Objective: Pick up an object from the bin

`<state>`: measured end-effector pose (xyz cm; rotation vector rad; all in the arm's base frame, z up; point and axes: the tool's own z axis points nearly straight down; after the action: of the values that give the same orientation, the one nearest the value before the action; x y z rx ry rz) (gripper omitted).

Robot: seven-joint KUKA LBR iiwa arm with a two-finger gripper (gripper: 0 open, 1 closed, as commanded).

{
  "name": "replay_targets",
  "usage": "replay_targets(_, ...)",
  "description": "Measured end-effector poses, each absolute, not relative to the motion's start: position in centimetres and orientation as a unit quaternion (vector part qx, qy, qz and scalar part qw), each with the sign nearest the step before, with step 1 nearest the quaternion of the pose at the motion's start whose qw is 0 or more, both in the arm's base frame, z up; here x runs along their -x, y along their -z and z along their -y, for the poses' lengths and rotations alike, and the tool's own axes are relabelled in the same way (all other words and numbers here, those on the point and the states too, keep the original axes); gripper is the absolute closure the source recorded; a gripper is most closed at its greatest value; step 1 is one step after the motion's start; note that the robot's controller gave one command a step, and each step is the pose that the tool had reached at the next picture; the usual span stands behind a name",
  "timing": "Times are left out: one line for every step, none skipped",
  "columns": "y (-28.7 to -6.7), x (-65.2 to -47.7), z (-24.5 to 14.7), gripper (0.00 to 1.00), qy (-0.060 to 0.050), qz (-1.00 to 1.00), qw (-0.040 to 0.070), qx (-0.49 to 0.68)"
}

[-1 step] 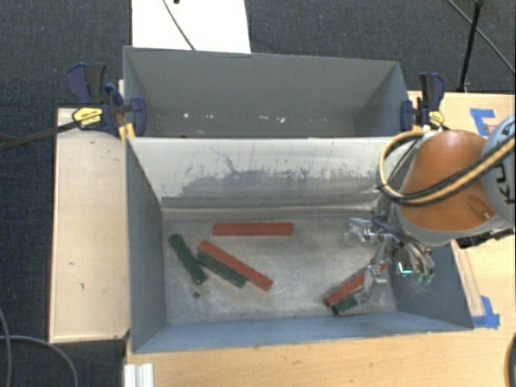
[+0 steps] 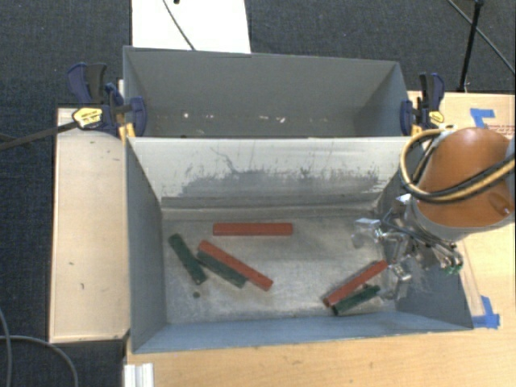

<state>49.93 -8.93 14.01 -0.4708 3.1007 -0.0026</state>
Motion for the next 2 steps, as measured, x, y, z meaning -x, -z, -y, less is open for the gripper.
replay_targets(-14.0,-48.8,8.9,0.0,0.0,-0.961,0.001,0.276)
replay_targets(-11.3,-50.7,9.8,0.0,0.0,-0.934,0.002,0.356)
